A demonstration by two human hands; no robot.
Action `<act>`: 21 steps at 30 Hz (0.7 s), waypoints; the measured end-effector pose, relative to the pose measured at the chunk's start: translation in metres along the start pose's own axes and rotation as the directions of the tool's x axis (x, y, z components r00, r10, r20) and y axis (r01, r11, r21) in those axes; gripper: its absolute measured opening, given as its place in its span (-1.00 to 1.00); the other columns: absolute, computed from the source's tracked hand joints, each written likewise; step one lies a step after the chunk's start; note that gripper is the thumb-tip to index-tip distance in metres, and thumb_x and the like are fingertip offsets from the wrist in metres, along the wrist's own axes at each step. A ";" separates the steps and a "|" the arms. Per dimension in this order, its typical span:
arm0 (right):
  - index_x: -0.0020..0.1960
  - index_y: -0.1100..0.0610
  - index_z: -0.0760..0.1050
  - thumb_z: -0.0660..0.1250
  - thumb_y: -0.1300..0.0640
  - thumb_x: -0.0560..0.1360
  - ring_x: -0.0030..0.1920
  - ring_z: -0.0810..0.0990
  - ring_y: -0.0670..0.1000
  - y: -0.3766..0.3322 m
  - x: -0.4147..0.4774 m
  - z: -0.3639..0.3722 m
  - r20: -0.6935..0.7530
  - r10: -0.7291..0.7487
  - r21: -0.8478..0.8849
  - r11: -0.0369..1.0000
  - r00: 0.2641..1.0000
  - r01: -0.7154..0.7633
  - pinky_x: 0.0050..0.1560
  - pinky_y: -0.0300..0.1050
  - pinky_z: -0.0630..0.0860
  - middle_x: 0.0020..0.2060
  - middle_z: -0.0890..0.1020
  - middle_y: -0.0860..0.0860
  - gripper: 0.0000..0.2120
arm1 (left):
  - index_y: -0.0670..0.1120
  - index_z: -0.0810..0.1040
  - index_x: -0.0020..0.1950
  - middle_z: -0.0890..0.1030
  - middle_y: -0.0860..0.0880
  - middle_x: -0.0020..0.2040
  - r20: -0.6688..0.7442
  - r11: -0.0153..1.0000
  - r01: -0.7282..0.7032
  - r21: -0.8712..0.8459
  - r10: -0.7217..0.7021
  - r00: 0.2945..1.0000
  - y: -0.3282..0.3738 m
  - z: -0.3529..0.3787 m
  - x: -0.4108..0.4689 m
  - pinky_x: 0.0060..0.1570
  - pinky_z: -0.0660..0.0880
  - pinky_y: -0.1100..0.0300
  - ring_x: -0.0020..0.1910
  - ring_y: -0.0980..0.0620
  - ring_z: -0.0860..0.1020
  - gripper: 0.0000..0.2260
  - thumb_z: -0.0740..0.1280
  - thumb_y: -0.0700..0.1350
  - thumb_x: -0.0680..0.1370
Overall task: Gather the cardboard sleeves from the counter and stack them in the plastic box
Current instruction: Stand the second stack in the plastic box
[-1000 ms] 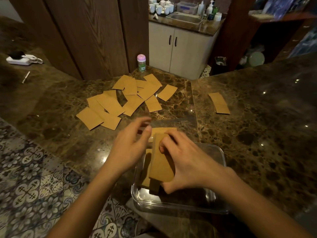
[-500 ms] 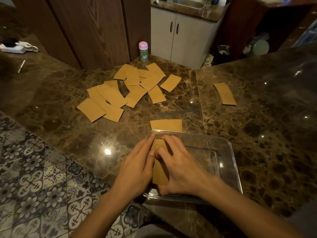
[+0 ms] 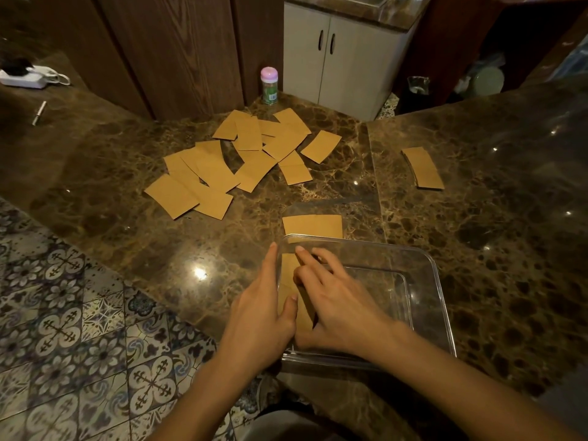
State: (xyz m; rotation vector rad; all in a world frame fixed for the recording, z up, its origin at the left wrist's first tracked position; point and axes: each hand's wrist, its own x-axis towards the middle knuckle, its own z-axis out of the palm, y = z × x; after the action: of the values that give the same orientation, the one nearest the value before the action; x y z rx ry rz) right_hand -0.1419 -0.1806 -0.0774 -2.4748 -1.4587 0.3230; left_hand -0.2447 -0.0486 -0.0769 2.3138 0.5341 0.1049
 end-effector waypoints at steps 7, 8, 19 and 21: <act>0.38 0.13 0.38 0.56 -0.22 0.28 0.55 0.20 0.12 0.002 0.000 0.005 -0.021 0.082 0.115 0.990 0.996 -0.079 0.43 -0.09 0.36 0.56 0.20 0.10 -0.19 | 0.09 -0.11 0.66 0.50 -0.01 0.45 0.003 1.000 0.014 -0.025 -0.014 1.000 0.005 -0.002 0.001 0.19 0.46 0.02 0.28 -0.07 0.55 -0.23 0.33 -0.07 0.61; 0.36 0.12 0.40 0.58 -0.20 0.27 0.54 0.24 0.11 0.002 0.000 0.006 -0.034 0.093 0.146 0.985 0.995 -0.087 0.42 -0.11 0.37 0.55 0.21 0.09 -0.21 | 0.09 -0.13 0.66 0.51 -0.01 0.44 0.006 1.000 0.016 -0.018 -0.016 1.000 0.006 -0.002 0.002 0.18 0.48 0.01 0.27 -0.07 0.56 -0.21 0.33 -0.08 0.61; 0.44 -0.08 0.23 0.67 -0.18 0.24 0.42 0.35 0.17 -0.009 0.000 -0.020 0.209 0.238 0.101 0.959 0.948 -0.264 0.29 0.01 0.49 0.47 0.12 0.07 -0.06 | 0.09 -0.05 0.64 0.57 -0.04 0.37 -0.057 0.999 0.041 -0.011 -0.042 0.997 0.008 0.002 0.003 0.09 0.50 -0.02 0.20 -0.09 0.59 -0.27 0.33 -0.06 0.60; 0.41 -0.14 0.20 0.67 -0.10 0.27 0.29 0.50 0.18 -0.011 0.001 -0.022 0.229 0.261 0.087 0.954 0.938 -0.287 0.17 0.02 0.58 0.38 0.32 0.07 -0.11 | 0.09 -0.05 0.64 0.55 -0.02 0.38 -0.051 0.999 0.042 -0.017 -0.042 0.998 0.006 0.002 0.003 0.07 0.47 0.04 0.22 -0.07 0.59 -0.27 0.33 -0.05 0.60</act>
State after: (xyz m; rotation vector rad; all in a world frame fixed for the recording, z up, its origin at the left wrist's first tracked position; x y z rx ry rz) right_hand -0.1439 -0.1764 -0.0534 -2.6098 -1.1219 0.7313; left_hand -0.2390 -0.0526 -0.0749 2.2881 0.6055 0.1485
